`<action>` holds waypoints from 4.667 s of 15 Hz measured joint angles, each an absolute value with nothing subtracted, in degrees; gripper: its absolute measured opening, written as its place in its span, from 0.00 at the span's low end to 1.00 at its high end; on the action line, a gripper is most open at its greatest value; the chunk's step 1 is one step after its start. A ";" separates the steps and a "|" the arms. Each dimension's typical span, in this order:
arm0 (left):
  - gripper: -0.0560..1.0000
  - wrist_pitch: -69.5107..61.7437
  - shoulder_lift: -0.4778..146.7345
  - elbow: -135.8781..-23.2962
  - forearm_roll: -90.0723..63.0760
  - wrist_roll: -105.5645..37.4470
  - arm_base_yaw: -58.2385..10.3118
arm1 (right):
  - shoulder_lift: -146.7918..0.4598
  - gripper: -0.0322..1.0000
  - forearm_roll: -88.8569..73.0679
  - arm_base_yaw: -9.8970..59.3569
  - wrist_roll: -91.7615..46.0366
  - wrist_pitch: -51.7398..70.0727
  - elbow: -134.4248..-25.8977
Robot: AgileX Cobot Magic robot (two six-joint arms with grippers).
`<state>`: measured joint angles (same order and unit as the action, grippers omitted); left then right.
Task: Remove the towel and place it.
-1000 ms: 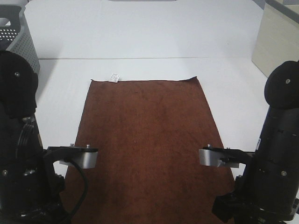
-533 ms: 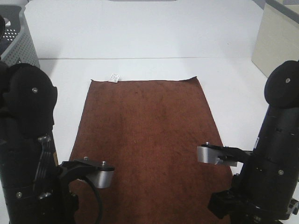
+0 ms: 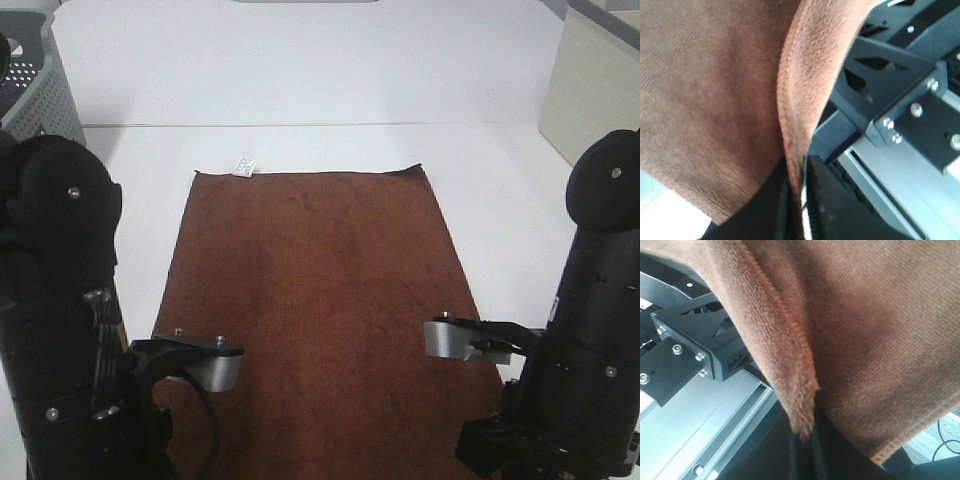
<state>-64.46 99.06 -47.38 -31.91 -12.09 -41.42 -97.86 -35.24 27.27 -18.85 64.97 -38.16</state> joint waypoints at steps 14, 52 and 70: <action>0.81 -62.17 99.06 -47.38 -33.06 -6.65 -41.54 | -90.99 0.81 -34.95 27.27 -18.91 54.89 -38.39; 0.90 -51.74 140.20 -118.54 -18.51 -9.05 -9.80 | -136.13 0.87 -22.46 4.64 -13.01 60.50 -112.41; 0.90 -52.02 145.99 -121.41 -20.28 -9.11 -9.80 | -141.52 0.90 -23.84 9.68 -15.30 47.10 -112.53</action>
<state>-52.02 145.99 -121.41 -20.28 -9.11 -9.80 -141.52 -23.84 9.68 -15.30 47.10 -112.53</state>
